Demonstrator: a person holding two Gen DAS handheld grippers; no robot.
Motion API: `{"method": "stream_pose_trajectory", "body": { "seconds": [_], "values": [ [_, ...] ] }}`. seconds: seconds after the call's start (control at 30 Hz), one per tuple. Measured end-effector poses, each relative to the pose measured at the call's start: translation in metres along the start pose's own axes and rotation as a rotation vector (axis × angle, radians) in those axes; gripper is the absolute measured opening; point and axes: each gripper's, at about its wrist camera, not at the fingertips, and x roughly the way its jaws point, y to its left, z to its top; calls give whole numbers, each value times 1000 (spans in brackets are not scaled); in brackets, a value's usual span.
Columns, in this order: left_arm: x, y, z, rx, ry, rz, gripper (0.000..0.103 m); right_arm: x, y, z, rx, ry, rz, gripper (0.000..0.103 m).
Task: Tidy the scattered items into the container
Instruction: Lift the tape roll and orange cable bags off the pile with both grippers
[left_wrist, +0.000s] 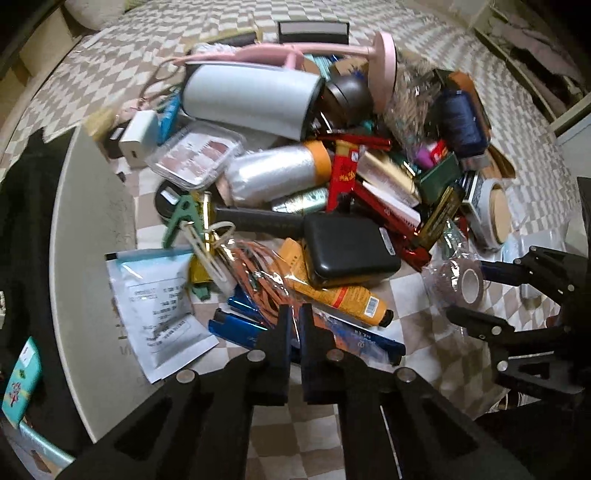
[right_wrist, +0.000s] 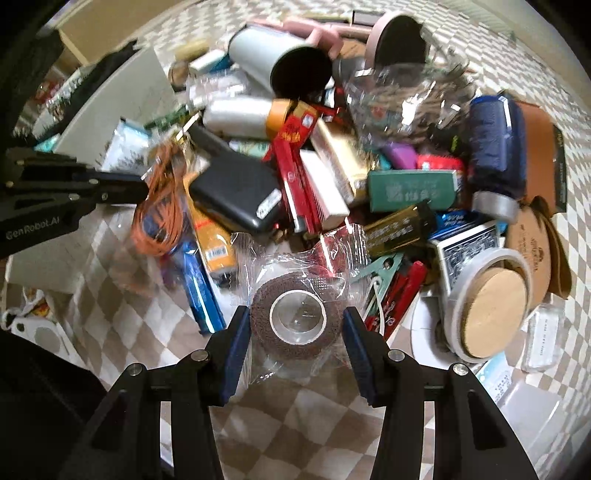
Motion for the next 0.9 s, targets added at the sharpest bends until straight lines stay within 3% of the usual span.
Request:
{"method": "stream_pose_trajectory", "body": {
  "seconds": [0.2,0.33,0.53,0.6,0.63,0.67,0.7,0.73,0.9],
  "values": [
    [-20,4,-7,-27,-48,-29,2,-20,-1,10,41,-70,22,51],
    [-26,0,-12,-28,-75,-44,1,-42,-21,38,76,-110,40,51],
    [-18,-5,-17,-13,-59,35,2,-48,-11,40,99,-137,57,51],
    [-13,-6,-18,-14,-41,65,10,-52,-8,39,99,-142,64,51],
    [-11,-7,-18,-14,-34,73,27,-56,-8,38,98,-145,67,51],
    [-8,-7,-18,-14,-28,81,51,-61,-8,35,98,-148,70,51],
    [-5,-8,-17,-17,-24,85,60,-63,-7,35,97,-152,75,51],
    [-2,-9,-17,-22,-20,85,64,-64,-6,36,97,-157,80,51],
    [20,-14,-17,-28,51,73,64,-71,-2,41,97,-177,104,51]
  ]
}}
